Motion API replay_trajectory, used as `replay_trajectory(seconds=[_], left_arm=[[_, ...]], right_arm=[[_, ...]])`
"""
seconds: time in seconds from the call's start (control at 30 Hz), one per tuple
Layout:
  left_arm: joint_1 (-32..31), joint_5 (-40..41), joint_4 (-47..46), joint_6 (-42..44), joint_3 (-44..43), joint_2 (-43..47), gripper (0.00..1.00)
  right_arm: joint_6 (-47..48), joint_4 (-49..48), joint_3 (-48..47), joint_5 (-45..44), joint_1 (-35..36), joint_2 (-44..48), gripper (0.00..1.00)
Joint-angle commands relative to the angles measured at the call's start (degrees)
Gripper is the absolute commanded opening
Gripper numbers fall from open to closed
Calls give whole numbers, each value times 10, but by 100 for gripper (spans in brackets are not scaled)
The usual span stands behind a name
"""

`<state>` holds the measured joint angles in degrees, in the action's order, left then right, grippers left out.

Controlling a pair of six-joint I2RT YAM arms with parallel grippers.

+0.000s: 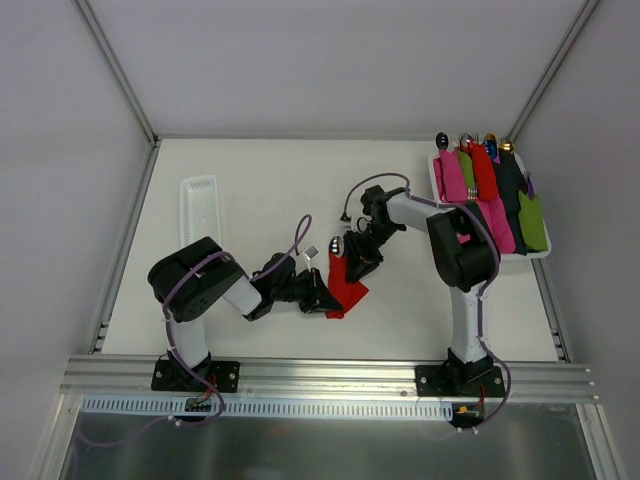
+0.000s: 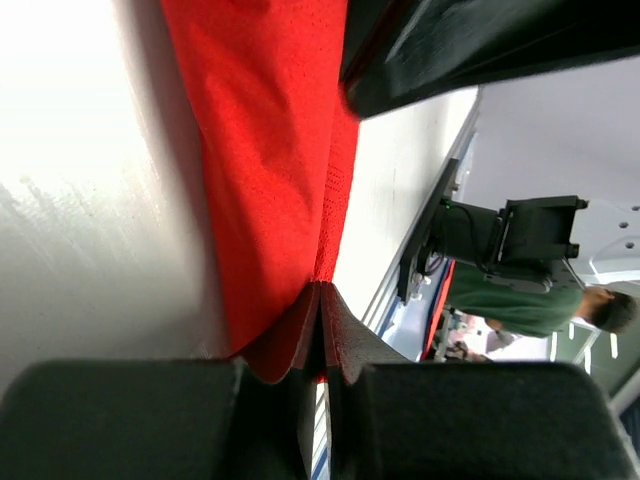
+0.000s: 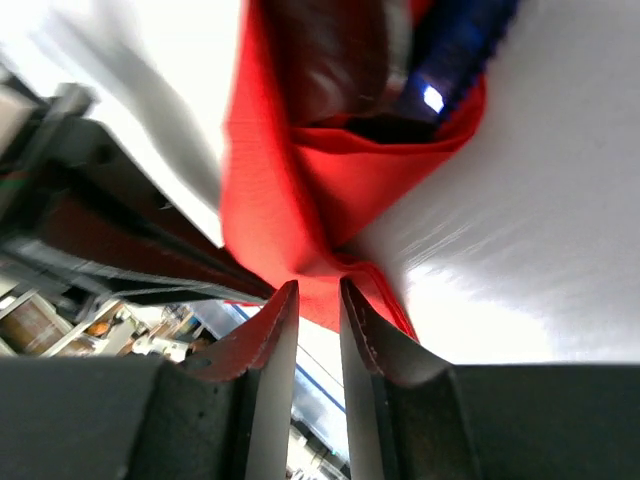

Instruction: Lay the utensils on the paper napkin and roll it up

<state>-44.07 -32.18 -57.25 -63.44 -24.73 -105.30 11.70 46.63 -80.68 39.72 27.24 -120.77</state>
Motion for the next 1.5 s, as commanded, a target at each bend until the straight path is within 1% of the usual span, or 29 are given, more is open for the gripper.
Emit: replay_trajectory(seconds=[0.0, 0.17, 0.5, 0.67, 0.83, 0.9, 1.1, 1.23, 1.4, 1.47], left_arm=[[6, -10, -1, -1, 29, -28, 2], [7, -8, 13, 6, 26, -25, 1], [7, -8, 15, 9, 21, -26, 1], [7, -14, 23, 19, 15, -25, 2], [7, -22, 32, 38, 16, -5, 4], [7, -28, 32, 44, 19, 4, 8], [3, -37, 46, 60, 31, 79, 21], [-4, -43, 66, 61, 21, 119, 22], [-7, -60, 59, 45, 7, 101, 22], [-7, -62, 30, 27, 13, 72, 20]], right_arm=[[2, -24, -26, 33, -5, 72, 26], [-33, -66, -13, 76, -2, 98, 26], [-81, -147, 22, 129, 17, 23, 25], [-84, -150, 17, 117, 16, -24, 24], [-80, -148, 18, 99, 16, -47, 24], [-78, -148, 18, 91, 17, -51, 23], [-69, -137, 11, 68, 17, -53, 21], [-67, -134, 10, 64, 18, -54, 20], [-67, -135, 8, 67, 18, -56, 18], [-66, -135, 7, 68, 18, -55, 18]])
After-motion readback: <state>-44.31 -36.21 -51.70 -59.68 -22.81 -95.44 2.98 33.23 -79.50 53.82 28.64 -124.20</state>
